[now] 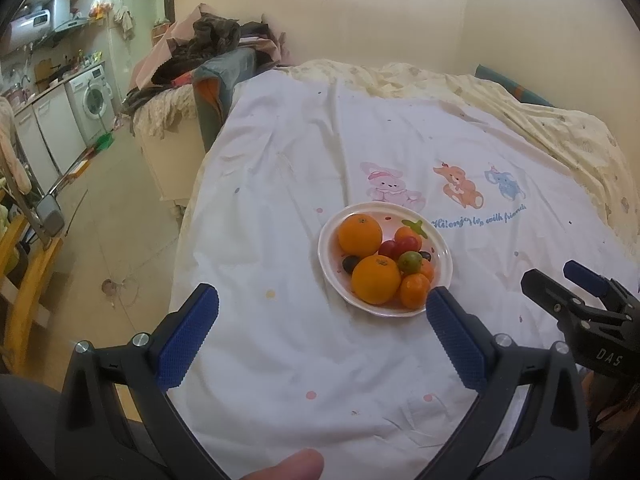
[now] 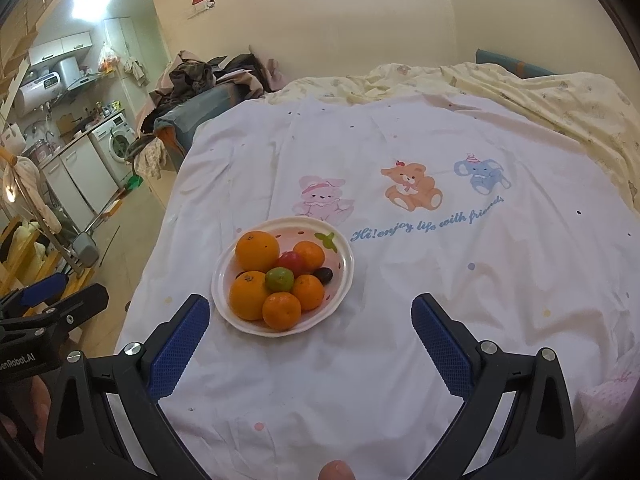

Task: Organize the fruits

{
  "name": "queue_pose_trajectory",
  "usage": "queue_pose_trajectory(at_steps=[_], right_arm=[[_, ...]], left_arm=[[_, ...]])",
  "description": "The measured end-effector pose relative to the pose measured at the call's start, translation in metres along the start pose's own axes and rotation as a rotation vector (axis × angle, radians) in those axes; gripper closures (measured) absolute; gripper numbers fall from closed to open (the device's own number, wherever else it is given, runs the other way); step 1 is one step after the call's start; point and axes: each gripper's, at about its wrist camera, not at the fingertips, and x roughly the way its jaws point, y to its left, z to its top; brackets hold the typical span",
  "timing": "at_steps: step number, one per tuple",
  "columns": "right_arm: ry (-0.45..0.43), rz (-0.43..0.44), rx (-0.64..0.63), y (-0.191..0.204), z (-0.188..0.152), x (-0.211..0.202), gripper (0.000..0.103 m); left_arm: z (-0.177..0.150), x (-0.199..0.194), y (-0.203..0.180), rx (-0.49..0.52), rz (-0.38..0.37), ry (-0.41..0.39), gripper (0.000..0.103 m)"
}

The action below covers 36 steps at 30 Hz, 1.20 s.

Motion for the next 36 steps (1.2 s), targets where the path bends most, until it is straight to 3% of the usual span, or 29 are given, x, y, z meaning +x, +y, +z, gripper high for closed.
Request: queue_pose_trajectory(at_steps=[36], right_arm=[[0.005, 0.001, 0.002, -0.0004, -0.0013, 0.0007, 0.0]], left_arm=[[-0.0001, 0.0029, 0.0047, -0.028, -0.001, 0.012, 0.001]])
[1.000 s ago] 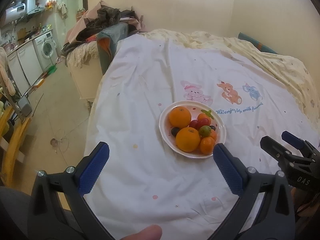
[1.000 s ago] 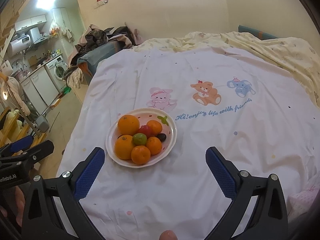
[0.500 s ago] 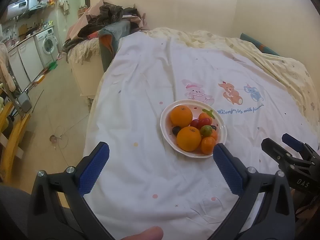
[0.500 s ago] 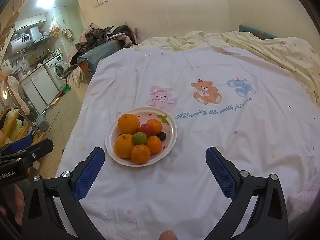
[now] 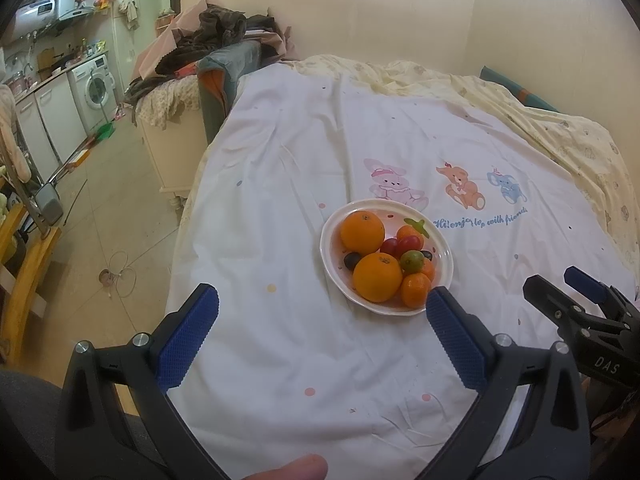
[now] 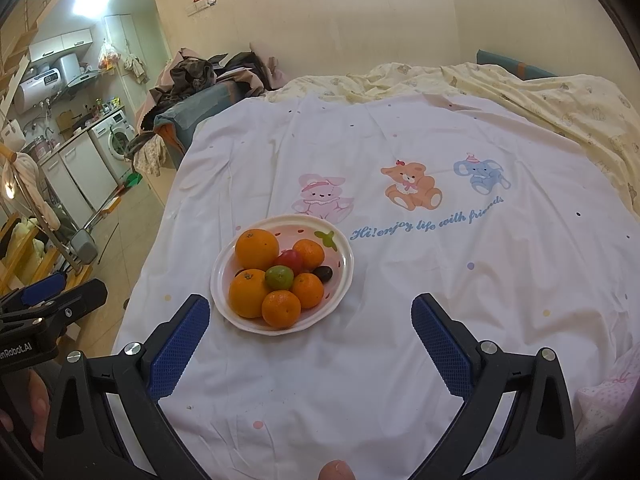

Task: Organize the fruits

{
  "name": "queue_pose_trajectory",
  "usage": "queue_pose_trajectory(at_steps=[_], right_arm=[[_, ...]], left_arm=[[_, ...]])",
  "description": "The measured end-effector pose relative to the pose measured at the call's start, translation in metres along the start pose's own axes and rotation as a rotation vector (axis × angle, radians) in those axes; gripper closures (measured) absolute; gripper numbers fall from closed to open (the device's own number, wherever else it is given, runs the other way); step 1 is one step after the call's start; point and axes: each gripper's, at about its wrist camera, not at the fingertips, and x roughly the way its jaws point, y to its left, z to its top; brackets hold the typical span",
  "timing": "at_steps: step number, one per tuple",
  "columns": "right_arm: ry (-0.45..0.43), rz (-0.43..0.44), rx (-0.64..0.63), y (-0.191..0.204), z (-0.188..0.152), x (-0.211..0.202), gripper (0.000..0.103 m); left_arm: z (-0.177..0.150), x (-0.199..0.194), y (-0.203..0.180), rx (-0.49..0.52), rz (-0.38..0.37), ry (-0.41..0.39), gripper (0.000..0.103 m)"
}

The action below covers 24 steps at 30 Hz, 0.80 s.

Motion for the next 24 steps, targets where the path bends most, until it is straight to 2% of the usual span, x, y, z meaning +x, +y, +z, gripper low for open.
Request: queue_pose_trajectory(at_steps=[24], right_arm=[[0.001, -0.003, -0.001, -0.0005, 0.0001, 0.0002, 0.0]], left_arm=[[-0.0031, 0.0006, -0.0019, -0.007, -0.004, 0.005, 0.001]])
